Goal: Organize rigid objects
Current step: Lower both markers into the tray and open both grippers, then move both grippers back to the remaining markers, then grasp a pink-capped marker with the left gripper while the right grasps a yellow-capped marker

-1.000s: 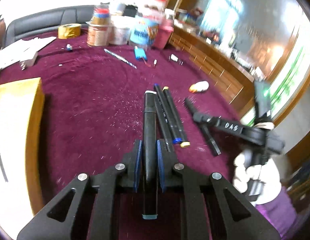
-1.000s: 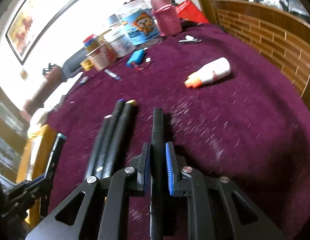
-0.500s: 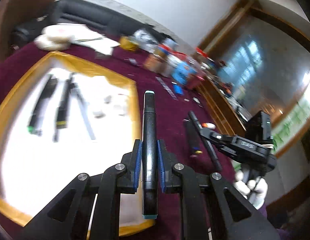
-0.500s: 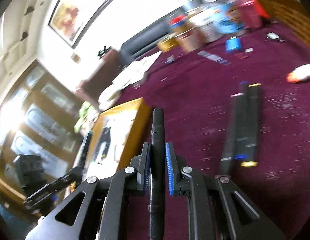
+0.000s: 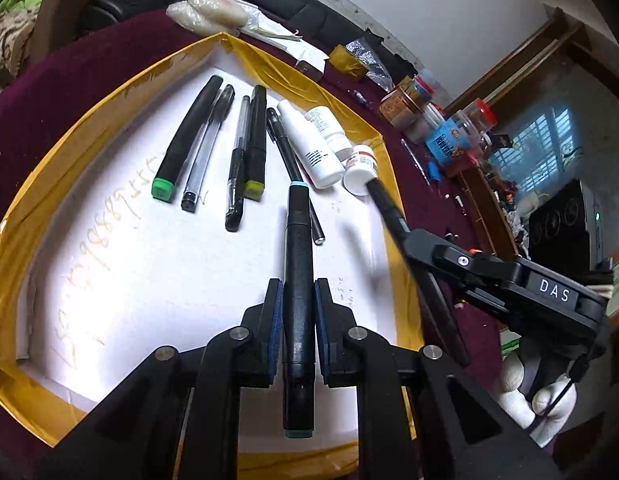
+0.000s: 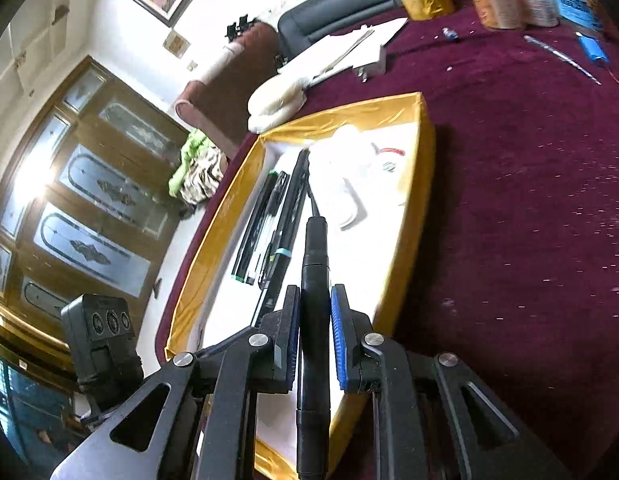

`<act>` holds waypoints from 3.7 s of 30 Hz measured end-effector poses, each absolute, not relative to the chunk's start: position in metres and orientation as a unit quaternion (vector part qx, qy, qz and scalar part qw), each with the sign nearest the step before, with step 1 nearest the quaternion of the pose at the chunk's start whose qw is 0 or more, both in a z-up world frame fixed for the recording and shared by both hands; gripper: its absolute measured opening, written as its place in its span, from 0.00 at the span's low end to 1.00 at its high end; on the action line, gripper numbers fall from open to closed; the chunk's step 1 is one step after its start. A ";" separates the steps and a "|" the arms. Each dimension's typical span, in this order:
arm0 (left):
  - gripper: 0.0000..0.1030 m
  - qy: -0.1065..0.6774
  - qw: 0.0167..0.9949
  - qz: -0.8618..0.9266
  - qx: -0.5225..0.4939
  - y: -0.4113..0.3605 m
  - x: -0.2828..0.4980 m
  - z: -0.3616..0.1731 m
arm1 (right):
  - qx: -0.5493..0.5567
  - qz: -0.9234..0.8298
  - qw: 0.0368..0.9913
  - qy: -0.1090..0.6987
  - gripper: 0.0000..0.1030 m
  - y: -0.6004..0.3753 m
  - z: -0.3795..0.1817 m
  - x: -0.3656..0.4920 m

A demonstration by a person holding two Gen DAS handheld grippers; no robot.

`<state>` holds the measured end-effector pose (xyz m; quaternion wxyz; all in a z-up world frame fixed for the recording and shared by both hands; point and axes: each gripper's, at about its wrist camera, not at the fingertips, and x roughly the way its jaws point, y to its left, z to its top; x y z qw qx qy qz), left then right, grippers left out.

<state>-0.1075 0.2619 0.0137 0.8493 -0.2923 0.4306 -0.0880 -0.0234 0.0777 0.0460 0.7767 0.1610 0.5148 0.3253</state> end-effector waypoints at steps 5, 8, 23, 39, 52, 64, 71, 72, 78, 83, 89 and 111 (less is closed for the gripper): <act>0.18 0.432 0.852 -0.083 -0.284 0.259 -0.107 0.013 | 0.145 0.314 0.774 0.531 0.13 0.100 0.036 -0.022; 0.28 0.428 0.852 -0.085 -0.289 0.266 -0.112 0.014 | 0.137 0.305 0.773 0.539 0.13 0.108 0.031 -0.021; 0.55 0.393 0.870 -0.041 -0.296 0.290 -0.133 0.033 | 0.098 0.263 0.817 0.504 0.14 0.096 0.046 -0.034; 0.56 0.399 0.879 -0.061 -0.254 0.248 -0.124 0.055 | 0.130 0.044 0.893 0.428 0.34 -0.152 0.064 -0.030; 0.56 0.426 0.883 -0.113 -0.163 0.156 -0.114 0.073 | 0.075 0.017 0.892 0.445 0.33 -0.155 0.032 0.015; 0.56 0.449 0.873 -0.163 -0.095 0.084 -0.096 0.071 | 0.064 -0.016 0.894 0.443 0.13 -0.164 0.021 0.038; 0.55 0.458 0.869 -0.175 -0.063 0.043 -0.068 0.066 | 0.155 0.008 0.892 0.424 0.13 -0.201 0.019 0.031; 0.55 0.460 0.869 -0.173 -0.055 0.035 -0.061 0.064 | 0.160 0.010 0.892 0.423 0.13 -0.202 0.019 0.030; 0.55 0.463 0.868 -0.177 0.004 -0.014 -0.028 0.046 | 0.183 0.021 0.889 0.418 0.13 -0.207 0.018 0.029; 0.54 0.475 0.862 -0.174 0.039 -0.039 -0.006 0.026 | 0.198 0.030 0.886 0.417 0.13 -0.212 0.017 0.031; 0.38 0.468 0.866 -0.170 0.052 -0.034 -0.004 0.019 | 0.201 0.032 0.885 0.418 0.13 -0.213 0.016 0.031; 0.12 0.485 0.852 -0.192 0.042 -0.012 -0.020 0.023 | 0.206 0.035 0.885 0.416 0.14 -0.215 0.015 0.031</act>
